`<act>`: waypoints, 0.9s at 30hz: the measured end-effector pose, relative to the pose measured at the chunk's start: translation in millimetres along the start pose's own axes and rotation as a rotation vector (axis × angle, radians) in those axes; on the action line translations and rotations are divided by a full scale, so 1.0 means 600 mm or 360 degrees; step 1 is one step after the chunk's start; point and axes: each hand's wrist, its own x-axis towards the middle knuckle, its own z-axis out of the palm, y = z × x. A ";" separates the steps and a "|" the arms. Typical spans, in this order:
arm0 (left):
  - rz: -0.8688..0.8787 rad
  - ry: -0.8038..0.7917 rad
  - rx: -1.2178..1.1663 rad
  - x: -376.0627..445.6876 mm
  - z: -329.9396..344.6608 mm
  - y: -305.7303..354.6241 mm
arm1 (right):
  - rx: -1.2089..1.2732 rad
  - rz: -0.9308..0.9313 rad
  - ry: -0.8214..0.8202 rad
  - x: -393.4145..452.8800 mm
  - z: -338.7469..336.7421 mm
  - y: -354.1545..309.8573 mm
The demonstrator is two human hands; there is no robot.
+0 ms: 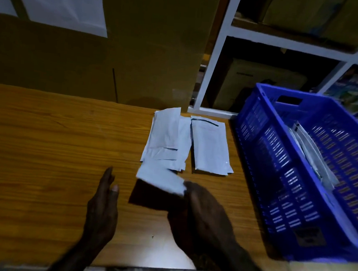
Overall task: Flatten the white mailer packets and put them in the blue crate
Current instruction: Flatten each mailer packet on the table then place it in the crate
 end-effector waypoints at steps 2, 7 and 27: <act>0.0051 -0.0084 -0.0038 -0.005 -0.005 0.003 | 0.0014 -0.0156 -0.0149 -0.045 0.033 0.002; 0.0398 -0.0466 0.0324 -0.021 -0.001 0.010 | 0.0163 -0.0274 -0.0447 -0.064 0.060 0.006; 0.0985 -0.0635 0.1498 -0.048 0.041 -0.018 | -0.0101 0.0020 -0.0379 -0.044 0.147 -0.053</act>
